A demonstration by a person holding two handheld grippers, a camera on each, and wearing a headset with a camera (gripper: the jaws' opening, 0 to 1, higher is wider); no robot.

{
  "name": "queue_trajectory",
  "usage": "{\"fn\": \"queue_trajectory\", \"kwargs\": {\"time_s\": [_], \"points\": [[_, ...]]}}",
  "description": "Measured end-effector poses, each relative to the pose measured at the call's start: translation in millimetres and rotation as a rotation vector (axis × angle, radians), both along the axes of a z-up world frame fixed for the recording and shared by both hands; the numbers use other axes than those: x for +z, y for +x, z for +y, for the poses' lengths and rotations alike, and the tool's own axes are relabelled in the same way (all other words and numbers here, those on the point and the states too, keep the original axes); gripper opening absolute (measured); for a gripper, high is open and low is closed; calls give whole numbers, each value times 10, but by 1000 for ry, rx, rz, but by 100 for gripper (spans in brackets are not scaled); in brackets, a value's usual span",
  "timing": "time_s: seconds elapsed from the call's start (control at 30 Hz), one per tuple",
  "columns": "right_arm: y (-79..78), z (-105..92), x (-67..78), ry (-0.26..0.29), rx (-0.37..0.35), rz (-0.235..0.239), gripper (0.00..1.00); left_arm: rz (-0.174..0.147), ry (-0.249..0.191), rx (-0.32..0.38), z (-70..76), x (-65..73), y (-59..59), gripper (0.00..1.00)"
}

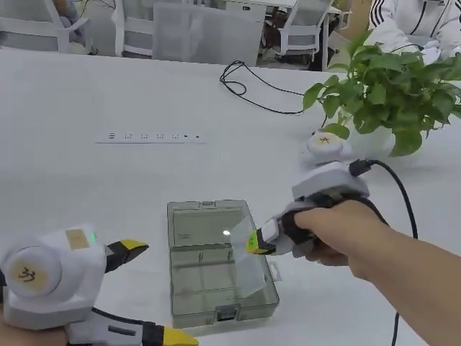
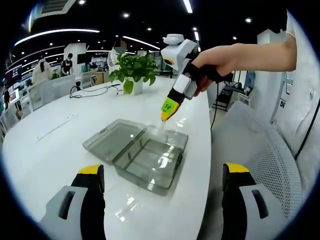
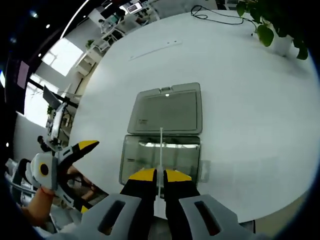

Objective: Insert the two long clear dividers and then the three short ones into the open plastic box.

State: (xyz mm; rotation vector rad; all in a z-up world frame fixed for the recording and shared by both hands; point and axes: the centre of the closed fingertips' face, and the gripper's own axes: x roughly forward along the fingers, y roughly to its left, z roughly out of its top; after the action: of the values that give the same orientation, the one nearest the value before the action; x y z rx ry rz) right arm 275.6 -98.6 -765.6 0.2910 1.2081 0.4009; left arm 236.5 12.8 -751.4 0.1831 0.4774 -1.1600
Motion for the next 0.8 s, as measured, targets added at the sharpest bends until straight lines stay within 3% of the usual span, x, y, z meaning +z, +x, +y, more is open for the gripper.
{"fn": "queue_trajectory", "kwargs": {"time_s": [0.8], "points": [[16, -71, -219, -39, -28, 89, 7, 17, -41, 11, -25, -10, -1, 100]]}}
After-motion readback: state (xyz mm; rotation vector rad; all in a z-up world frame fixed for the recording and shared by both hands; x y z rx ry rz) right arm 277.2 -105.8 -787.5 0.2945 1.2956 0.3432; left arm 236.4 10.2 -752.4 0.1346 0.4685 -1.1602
